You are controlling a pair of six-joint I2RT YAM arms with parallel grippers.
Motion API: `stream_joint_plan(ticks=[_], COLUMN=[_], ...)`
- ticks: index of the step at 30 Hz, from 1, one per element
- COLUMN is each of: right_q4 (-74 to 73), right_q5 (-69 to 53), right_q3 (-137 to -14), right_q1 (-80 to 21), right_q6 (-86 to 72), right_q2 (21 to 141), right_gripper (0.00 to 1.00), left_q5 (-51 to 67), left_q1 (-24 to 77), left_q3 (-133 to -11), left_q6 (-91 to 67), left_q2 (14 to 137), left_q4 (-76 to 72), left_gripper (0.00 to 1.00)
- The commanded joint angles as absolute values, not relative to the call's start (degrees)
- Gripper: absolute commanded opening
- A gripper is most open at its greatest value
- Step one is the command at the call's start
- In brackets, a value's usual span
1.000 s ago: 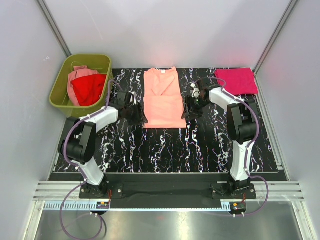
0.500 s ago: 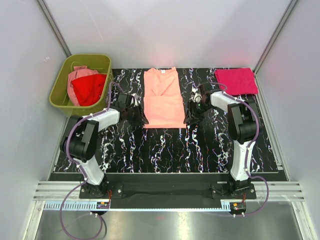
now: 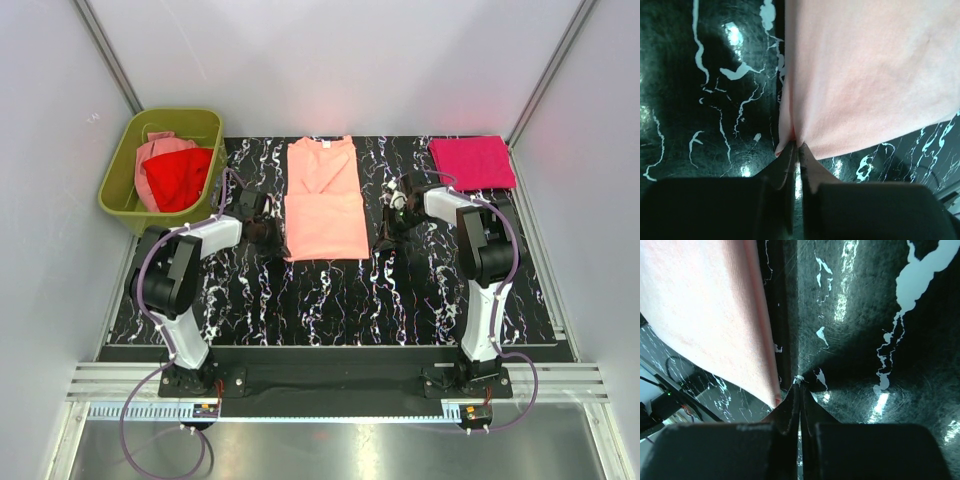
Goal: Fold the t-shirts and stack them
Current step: Fold the tshirt
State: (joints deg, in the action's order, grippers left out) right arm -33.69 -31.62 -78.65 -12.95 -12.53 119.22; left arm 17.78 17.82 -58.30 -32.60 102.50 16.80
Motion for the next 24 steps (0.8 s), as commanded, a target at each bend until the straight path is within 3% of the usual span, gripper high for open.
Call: stream_joint_plan(ticks=[1,4,5,7,10,11,16,20,24], right_q4=[-32.08,-31.47,-31.20,-31.29,-31.46,-31.46,-30.59,-30.24,-28.74], right_q5=[-30.41,-30.32,-30.06,-29.53,-28.21,-29.00,-31.72,-33.13,-34.54], right_q3=[-76.99,-75.33,-74.54,-73.92,-73.48,-73.56,-73.48,-73.65,-74.44], right_q1=[-12.83,-12.83,-12.83,-12.83,-12.83,-12.83,-12.92,-13.97,-16.60], right_q6=[-13.09,-13.97,-14.24,-14.68,-16.17,-16.61,-18.01,-19.60,-21.53], right_q2=[118.83,117.51,117.07,115.93,114.26,113.56,111.01,109.43,108.90], right_gripper=[0.00,0.00,0.00,0.00,0.13,0.24,0.37,0.36,0.24], left_q5=[13.01,12.31,11.17,9.59,6.34,5.37,4.75,7.02,14.40], left_q1=[18.02,18.02,18.02,18.02,18.02,18.10,18.54,18.72,19.42], left_q3=[-59.33,-58.36,-58.36,-59.58,-62.40,-63.53,-64.69,-64.78,-61.36], left_q6=[-32.69,-33.92,-34.27,-34.63,-34.89,-35.15,-35.25,-34.72,-35.42], left_q2=[103.45,101.69,101.25,99.94,98.09,96.87,93.52,92.29,91.32], left_q4=[22.58,22.67,23.20,25.39,28.64,29.52,30.23,29.28,21.55], left_gripper=[0.16,0.22,0.33,0.40,0.44,0.44,0.44,0.44,0.41])
